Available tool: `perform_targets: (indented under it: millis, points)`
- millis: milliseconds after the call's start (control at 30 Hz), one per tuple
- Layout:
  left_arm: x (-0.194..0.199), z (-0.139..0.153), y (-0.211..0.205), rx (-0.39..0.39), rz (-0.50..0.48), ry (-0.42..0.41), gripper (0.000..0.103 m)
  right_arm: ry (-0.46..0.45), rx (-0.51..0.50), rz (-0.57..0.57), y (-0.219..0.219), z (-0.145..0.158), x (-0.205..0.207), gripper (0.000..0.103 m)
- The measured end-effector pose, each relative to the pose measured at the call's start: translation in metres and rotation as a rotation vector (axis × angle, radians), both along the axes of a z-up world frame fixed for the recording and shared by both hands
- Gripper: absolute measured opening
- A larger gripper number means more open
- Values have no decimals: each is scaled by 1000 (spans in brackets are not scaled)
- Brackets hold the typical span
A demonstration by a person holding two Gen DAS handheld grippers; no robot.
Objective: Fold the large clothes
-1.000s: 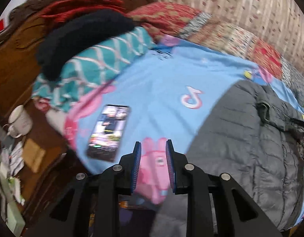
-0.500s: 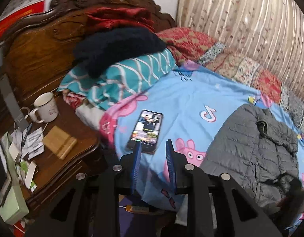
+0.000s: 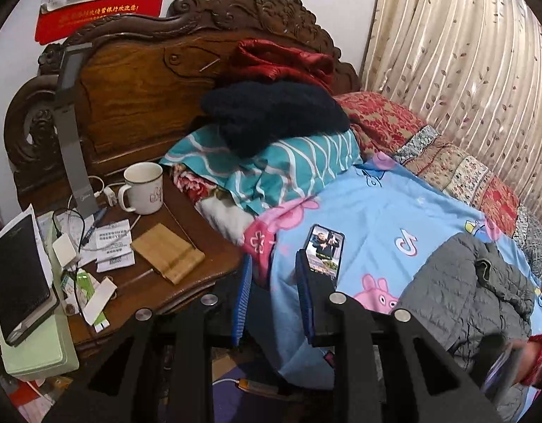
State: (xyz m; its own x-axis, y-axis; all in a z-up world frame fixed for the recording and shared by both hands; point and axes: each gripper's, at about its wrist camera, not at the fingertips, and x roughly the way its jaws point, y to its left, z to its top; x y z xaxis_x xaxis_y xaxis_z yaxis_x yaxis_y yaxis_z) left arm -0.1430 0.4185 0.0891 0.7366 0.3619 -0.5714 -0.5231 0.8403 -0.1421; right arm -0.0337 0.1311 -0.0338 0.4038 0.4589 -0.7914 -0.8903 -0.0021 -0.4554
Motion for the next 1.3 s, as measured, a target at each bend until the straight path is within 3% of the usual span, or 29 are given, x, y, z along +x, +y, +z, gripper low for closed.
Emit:
perform_targets:
  millis: [67, 200, 267, 367, 433, 567, 667, 767, 900, 1000, 1067, 1100, 1200, 1233, 1300]
  points:
    - [9, 1, 0, 3, -8, 1, 49, 136, 220, -182, -3, 61, 49, 4]
    - [38, 5, -16, -6, -64, -12, 49, 210, 622, -526, -53, 161, 153, 4]
    - [60, 8, -36, -12, -120, -19, 49, 215, 783, -694, -105, 194, 201, 4]
    - [97, 11, -75, -7, -209, -23, 49, 234, 956, -938, -203, 211, 260, 4]
    - [126, 13, -105, -9, -279, -29, 49, 229, 1034, -1090, -275, 200, 280, 4]
    - [205, 8, -186, 3, -434, -23, 49, 248, 1138, -1362, -407, 145, 289, 4]
    - [271, -1, -252, 2, -561, -6, 49, 333, 1188, -1582, -488, 74, 284, 4]
    - [330, -14, -322, 45, -681, 14, 49, 403, 1198, -1685, -516, 16, 280, 4]
    - [393, -47, -415, 50, -860, 71, 49, 515, 1198, -1723, -529, -33, 279, 4]
    - [427, -88, -467, 143, -923, 159, 49, 662, 1245, -1703, -529, -67, 283, 4]
    - [452, -133, -492, 346, -848, 263, 49, 725, 1260, -1697, -527, -80, 287, 4]
    - [466, -155, -493, 396, -816, 318, 49, 761, 1256, -1681, -527, -82, 290, 4]
    - [483, -176, -478, 477, -736, 328, 49, 771, 1206, -1637, -524, -71, 289, 25]
    - [489, -178, -473, 465, -724, 337, 49, 756, 1186, -1627, -524, -65, 286, 31]
    - [494, -175, -469, 444, -710, 346, 49, 722, 1171, -1627, -528, -54, 275, 33]
